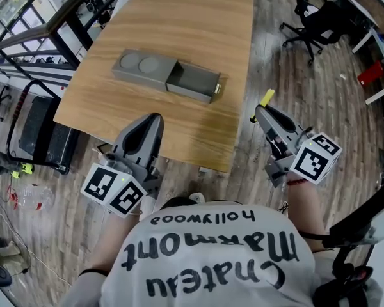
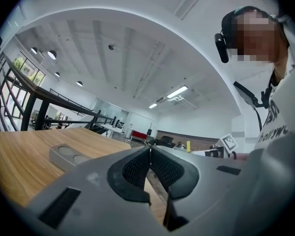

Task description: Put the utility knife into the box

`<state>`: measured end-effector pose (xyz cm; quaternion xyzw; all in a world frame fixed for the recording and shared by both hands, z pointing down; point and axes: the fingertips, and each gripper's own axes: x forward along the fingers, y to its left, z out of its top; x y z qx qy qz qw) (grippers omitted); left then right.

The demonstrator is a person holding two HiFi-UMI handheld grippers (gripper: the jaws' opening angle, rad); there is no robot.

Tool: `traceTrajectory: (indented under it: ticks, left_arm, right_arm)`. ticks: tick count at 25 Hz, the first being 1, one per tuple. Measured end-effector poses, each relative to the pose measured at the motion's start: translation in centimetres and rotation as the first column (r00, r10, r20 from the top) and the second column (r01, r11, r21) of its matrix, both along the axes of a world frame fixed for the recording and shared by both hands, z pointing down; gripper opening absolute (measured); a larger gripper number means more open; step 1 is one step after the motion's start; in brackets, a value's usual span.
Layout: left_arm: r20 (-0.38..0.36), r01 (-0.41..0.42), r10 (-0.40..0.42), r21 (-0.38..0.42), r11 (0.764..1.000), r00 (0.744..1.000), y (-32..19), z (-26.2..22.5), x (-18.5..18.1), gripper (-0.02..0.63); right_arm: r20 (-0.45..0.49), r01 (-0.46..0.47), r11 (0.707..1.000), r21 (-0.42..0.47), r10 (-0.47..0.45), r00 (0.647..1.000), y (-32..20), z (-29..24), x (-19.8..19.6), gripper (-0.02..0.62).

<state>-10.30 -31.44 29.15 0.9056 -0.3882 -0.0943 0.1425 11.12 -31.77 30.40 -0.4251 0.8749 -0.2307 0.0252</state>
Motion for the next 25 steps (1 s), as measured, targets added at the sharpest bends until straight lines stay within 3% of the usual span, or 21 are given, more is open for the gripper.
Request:
traceTrajectory:
  ticks: [6, 16, 25]
  left_arm:
    - [-0.001, -0.022, 0.022, -0.014, 1.0, 1.0, -1.1, 0.7, 0.2, 0.012]
    - [-0.013, -0.015, 0.015, 0.026, 1.0, 1.0, -0.7, -0.5, -0.1, 0.012]
    - [-0.009, -0.036, 0.036, -0.004, 0.999, 0.999, 0.2, 0.5, 0.4, 0.012]
  right_arm:
    - [-0.013, -0.008, 1.0, -0.017, 0.008, 1.0, -0.8, 0.4, -0.4, 0.048]
    - [-0.017, 0.012, 1.0, 0.023, -0.012, 1.0, -1.0, -0.8, -1.5, 0.048]
    - [-0.025, 0.009, 1.0, -0.009, -0.009, 1.0, 0.0, -0.1, -1.6, 0.048]
